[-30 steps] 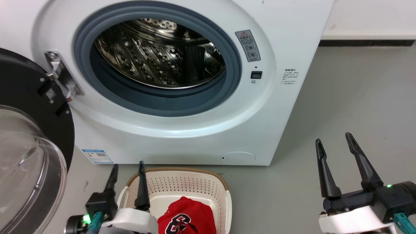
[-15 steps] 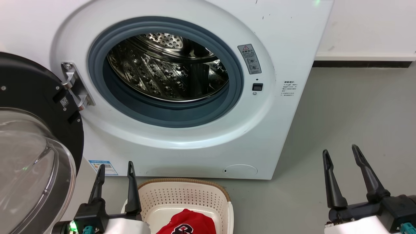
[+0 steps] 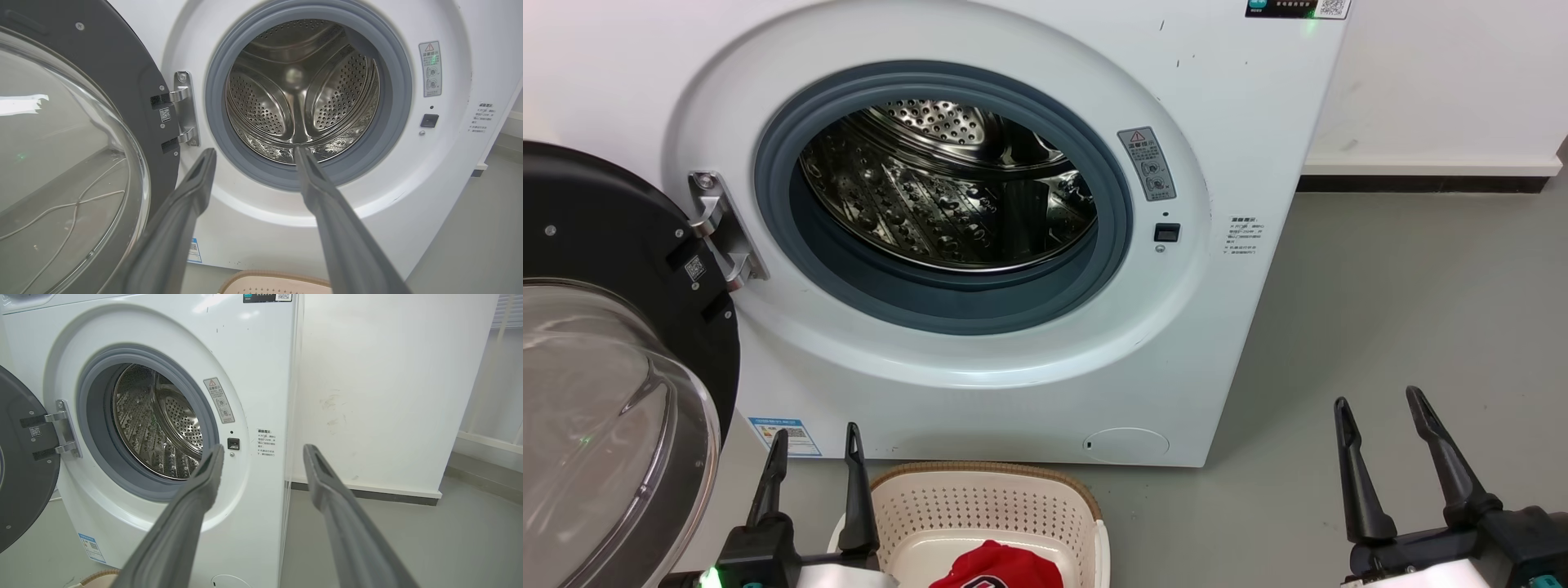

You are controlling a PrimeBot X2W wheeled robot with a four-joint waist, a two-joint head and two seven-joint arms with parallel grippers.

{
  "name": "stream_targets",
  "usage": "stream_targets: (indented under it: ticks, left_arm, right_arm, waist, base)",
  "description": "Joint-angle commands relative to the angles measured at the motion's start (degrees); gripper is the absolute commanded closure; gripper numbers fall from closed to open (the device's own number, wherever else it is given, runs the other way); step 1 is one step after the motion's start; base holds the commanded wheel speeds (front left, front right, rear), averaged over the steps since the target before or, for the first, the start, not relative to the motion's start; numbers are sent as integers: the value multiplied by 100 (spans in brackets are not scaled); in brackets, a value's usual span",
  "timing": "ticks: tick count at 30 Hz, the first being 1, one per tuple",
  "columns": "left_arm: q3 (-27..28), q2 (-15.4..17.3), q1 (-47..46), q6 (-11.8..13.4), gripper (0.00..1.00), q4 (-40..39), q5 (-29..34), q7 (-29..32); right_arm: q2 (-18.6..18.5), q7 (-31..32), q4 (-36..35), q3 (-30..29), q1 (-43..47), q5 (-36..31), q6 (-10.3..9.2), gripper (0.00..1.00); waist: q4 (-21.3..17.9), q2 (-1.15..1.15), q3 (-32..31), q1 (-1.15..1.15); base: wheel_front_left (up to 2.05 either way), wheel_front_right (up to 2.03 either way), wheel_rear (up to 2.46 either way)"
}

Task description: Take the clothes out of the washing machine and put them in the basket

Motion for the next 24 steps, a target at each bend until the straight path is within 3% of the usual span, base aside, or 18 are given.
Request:
stream_targets:
  ticks: [1,23,24]
  left_arm:
    - [21,-10,38,-35,0,-26,-17,-13]
    - [111,-10,30,-139,0,66,121,-13]
    - [107,-1,16,-145,100,56,115,1]
  right_arm:
    - [6,-9,11,-4,77,51,-5,0]
    - [6,-9,77,3,89,79,-6,0]
    - [0,0,64,3,45,67,0,100]
  waist:
    - [1,0,-9,0]
    - [-10,0,-103,0]
    - [-10,0,-104,0]
  base:
    - [0,0,0]
    - [0,0,0]
    - [0,0,0]
